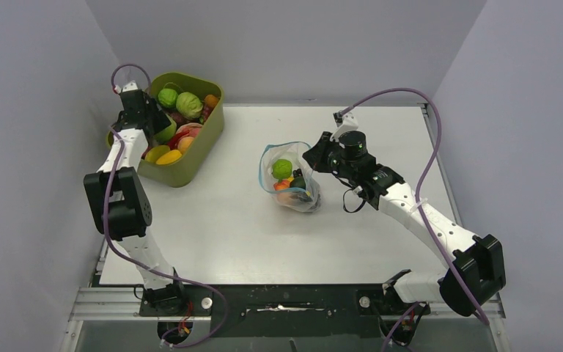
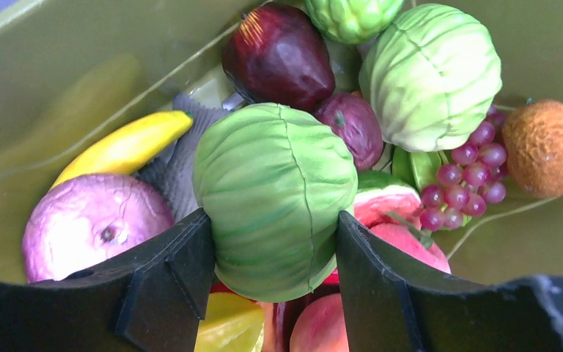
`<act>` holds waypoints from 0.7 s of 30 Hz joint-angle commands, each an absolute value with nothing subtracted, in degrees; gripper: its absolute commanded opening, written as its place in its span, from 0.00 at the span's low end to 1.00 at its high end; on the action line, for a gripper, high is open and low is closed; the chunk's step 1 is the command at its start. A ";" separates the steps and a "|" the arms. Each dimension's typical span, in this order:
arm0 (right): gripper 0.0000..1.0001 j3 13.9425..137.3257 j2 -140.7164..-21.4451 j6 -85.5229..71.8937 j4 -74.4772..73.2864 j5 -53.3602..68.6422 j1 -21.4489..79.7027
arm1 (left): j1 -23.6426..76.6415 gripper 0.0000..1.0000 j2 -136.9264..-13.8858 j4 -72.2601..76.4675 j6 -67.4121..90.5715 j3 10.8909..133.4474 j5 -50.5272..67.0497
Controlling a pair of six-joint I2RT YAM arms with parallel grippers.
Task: Place the food in the zip-top bag and seal the zipper
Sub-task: Place the fake vegetable in the zipper food storage bag.
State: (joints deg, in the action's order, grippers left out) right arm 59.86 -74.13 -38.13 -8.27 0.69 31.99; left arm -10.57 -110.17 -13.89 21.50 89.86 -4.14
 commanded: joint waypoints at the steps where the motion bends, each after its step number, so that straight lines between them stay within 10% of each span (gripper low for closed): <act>1: 0.00 60.45 -71.67 -38.69 -5.26 -0.53 32.51 | -10.46 0.44 -102.70 -7.77 20.65 86.50 -4.29; 21: 0.00 62.40 -72.44 -40.83 -7.35 -2.44 32.60 | -7.44 0.41 -87.37 -7.88 24.76 79.86 10.09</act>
State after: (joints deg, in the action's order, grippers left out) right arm 59.86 -74.13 -40.82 -8.38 -0.51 32.32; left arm -8.12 -93.51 -11.79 23.38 80.58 4.54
